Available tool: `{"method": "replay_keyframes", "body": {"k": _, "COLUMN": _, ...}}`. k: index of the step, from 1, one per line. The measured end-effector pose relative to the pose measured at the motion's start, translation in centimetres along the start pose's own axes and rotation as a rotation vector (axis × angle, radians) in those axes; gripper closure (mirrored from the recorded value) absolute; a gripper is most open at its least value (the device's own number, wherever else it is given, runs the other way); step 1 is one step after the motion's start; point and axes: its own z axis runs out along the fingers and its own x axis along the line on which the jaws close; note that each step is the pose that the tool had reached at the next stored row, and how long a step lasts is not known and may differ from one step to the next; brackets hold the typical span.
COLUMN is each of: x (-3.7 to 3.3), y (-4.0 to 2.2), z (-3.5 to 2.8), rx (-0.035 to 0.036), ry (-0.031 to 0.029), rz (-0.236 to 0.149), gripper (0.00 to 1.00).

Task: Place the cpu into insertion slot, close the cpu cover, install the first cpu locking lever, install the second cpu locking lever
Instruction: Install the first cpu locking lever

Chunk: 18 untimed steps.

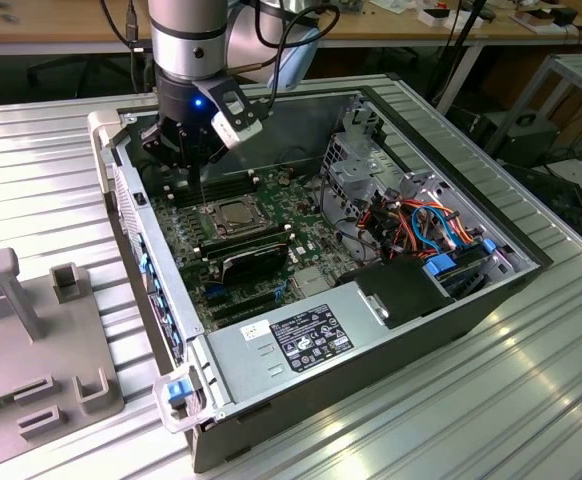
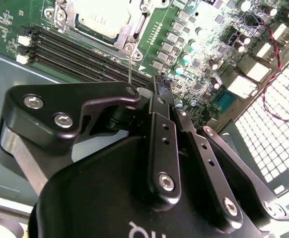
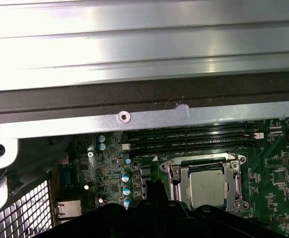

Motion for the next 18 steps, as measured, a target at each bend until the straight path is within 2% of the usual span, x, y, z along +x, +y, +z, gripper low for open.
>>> {"method": "replay_keyframes", "body": {"k": 18, "x": -0.12, "y": 0.61, "z": 0.02, "rx": -0.0015, "ry": 0.0002, "rz": -0.004, "gripper": 0.89}}
